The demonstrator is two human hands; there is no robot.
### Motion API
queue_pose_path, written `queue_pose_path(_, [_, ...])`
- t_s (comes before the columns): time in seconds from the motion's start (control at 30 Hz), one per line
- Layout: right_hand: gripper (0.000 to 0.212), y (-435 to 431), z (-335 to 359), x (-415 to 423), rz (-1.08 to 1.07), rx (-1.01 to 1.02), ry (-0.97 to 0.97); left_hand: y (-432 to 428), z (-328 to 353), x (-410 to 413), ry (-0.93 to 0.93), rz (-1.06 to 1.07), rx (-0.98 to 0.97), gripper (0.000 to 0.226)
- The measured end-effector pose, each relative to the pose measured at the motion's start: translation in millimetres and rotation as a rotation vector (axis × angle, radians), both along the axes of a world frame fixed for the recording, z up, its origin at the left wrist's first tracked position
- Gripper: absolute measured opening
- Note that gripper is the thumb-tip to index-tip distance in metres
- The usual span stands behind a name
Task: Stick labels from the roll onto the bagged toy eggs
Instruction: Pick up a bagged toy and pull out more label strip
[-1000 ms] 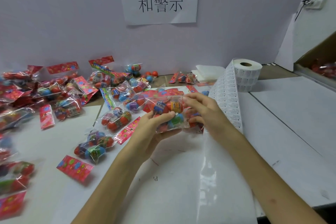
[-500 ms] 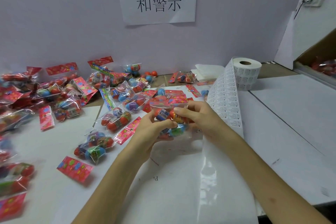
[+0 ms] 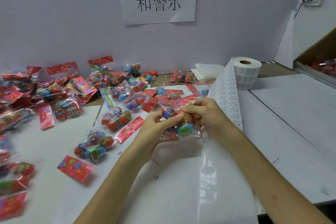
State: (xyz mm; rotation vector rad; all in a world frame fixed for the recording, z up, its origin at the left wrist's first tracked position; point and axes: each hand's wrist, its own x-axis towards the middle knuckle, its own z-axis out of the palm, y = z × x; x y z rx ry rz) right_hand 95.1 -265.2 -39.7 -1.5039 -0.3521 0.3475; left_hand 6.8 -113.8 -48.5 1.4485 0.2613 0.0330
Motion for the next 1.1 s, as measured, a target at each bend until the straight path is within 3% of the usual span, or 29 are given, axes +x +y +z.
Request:
queue_pose_path(0.2, [0.032, -2.0, -1.1, -0.2, 0.019, -0.141, -0.112, 5.9, 1.8, -1.2, -0.026, 0.000, 0.038, 0.043])
queue_pose_path(0.33, [0.028, -2.5, 0.3, -1.4, -0.004, -0.181, -0.182, 3.9, 1.2, 0.2, -0.019, -0.032, 0.070, 0.063])
queue_pose_path(0.5, [0.019, -10.0, 8.7, 5.4, -0.063, -0.115, -0.239, 8.9, -3.1, 2.3, -0.041, 0.117, 0.019, 0.055])
queue_pose_path(0.6, [0.005, -27.4, 13.4, 19.8, -0.413, -0.064, -0.323, 12.4, -7.8, 4.3, -0.049, 0.249, 0.274, 0.053])
queue_pose_path(0.7, [0.019, -46.6, 6.8, 33.3, -0.679, -0.308, -0.388, 8.4, -10.0, 3.9, -0.101, 0.294, 0.447, 0.067])
queue_pose_path(0.8, [0.050, -60.4, -0.1, 42.9, -0.679, -0.571, -0.257, 6.6, -11.3, 4.6, -0.105, 0.304, 0.455, 0.105])
queue_pose_path(0.87, [0.060, -64.2, -2.4, 45.4, -0.612, -0.584, -0.163, 7.9, -12.6, 4.2, -0.117, 0.337, 0.515, 0.117])
queue_pose_path(1.0, [0.053, -62.5, -2.8, 43.4, -0.624, -0.427, -0.190, 10.8, -12.9, 3.8, -0.062, 0.402, 0.722, 0.121])
queue_pose_path(1.1, [0.048, -58.8, 1.0, 40.3, -0.579, -0.276, -0.210, 8.4, -12.4, 4.5, -0.140, 0.481, 0.874, 0.099])
